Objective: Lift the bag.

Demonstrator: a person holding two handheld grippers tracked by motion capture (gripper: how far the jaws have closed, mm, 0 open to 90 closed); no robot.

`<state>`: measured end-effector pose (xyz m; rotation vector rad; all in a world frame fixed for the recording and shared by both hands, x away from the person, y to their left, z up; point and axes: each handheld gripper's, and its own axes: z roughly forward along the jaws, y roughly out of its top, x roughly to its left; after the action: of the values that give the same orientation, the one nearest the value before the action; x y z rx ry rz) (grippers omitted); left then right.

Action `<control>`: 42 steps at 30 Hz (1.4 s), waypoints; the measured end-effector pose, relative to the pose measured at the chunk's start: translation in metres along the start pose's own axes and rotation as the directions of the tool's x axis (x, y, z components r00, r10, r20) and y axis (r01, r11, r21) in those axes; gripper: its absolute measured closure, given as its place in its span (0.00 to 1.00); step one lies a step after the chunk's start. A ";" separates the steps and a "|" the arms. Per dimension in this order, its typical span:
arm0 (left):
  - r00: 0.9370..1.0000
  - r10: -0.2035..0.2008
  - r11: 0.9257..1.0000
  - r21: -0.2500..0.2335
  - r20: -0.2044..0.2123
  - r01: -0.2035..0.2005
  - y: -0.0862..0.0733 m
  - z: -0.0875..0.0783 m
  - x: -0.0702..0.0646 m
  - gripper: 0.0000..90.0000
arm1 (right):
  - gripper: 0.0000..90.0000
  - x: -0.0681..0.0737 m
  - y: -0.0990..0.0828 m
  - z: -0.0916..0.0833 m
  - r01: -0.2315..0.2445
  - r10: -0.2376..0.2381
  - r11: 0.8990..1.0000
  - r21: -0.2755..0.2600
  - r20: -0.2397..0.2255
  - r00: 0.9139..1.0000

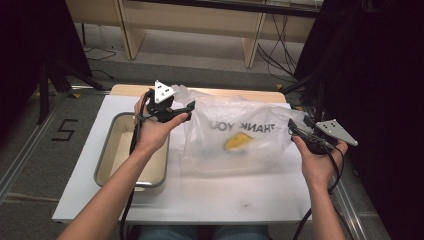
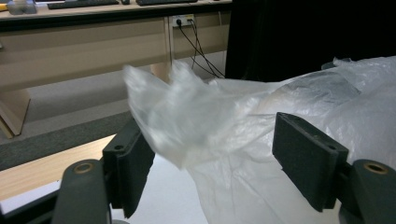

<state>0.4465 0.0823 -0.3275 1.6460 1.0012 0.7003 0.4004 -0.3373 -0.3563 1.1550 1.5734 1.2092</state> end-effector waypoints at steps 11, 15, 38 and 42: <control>1.000 0.012 1.000 0.028 -0.006 -0.012 -0.006 -0.005 0.006 0.29 | 0.27 -0.004 0.010 -0.010 0.006 -0.006 0.995 -0.101 0.010 1.000; 1.000 0.022 0.999 0.038 0.011 -0.022 -0.009 -0.008 0.002 0.29 | 0.21 -0.009 0.013 -0.016 -0.006 0.008 0.991 -0.132 0.016 1.000; 0.993 0.081 0.992 0.088 0.082 -0.088 -0.030 -0.026 -0.016 0.29 | 0.18 -0.008 0.015 -0.044 -0.029 0.010 0.986 -0.161 -0.118 0.993; 0.990 0.088 0.990 0.101 0.109 -0.099 -0.036 -0.031 -0.019 0.29 | 0.17 -0.007 0.003 -0.046 -0.009 -0.005 0.994 -0.108 -0.133 0.991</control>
<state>0.4015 0.0839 -0.3526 1.8128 0.9046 0.6253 0.3589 -0.3537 -0.3438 1.0244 1.5833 1.3805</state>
